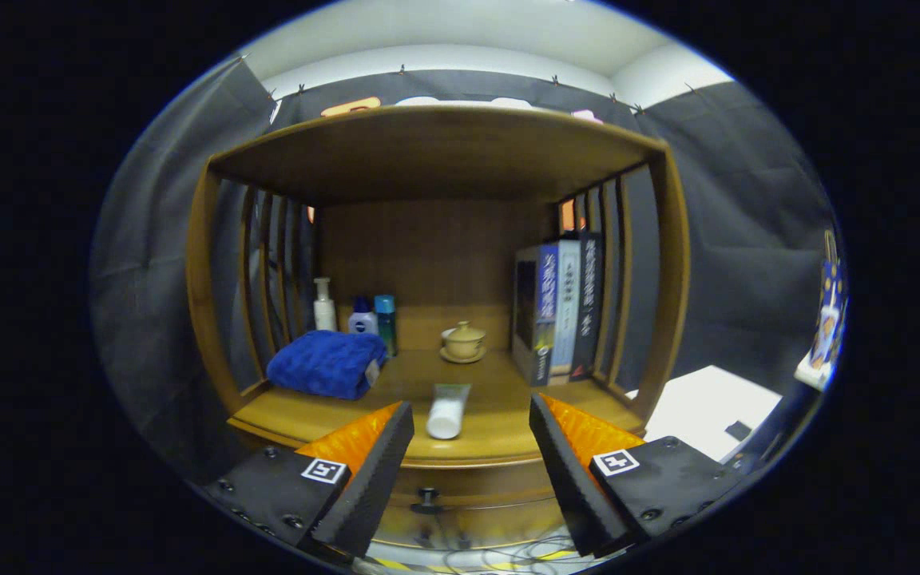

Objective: Pull open the drawer, take out the items inside it, and place them on the countertop above the cabinet.

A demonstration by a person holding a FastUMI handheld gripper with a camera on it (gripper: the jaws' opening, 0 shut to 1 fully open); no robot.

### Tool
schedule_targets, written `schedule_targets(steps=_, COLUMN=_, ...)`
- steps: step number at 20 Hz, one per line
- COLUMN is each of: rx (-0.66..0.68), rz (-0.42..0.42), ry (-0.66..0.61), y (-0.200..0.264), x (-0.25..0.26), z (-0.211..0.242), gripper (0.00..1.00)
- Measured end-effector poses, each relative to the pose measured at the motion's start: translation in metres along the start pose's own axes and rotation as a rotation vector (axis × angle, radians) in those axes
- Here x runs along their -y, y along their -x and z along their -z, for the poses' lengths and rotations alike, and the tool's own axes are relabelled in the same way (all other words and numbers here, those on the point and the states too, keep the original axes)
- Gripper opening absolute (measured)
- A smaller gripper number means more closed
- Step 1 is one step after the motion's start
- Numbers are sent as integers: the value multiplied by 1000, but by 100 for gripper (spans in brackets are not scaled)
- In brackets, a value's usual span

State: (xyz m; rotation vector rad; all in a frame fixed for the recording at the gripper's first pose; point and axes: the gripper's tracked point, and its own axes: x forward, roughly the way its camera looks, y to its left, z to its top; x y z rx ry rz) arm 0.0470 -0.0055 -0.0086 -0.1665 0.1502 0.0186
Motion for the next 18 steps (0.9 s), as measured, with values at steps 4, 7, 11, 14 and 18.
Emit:
schedule_targets(steps=4, rx=94, rz=-12, ry=-22, y=21, x=14, z=-66, gripper=96)
schedule_targets(steps=7, rx=113, rz=-17, ry=-49, y=33, x=24, z=-96, gripper=96)
schedule_targets(steps=11, rx=123, rz=-10, ry=-81, y=42, x=34, z=-110, gripper=96)
schedule_targets(steps=14, rx=115, rz=-15, ry=-97, y=42, x=35, z=-109, gripper=96)
schedule_targets(steps=18, rx=95, rz=-21, ry=-110, y=41, x=38, z=-104, gripper=96)
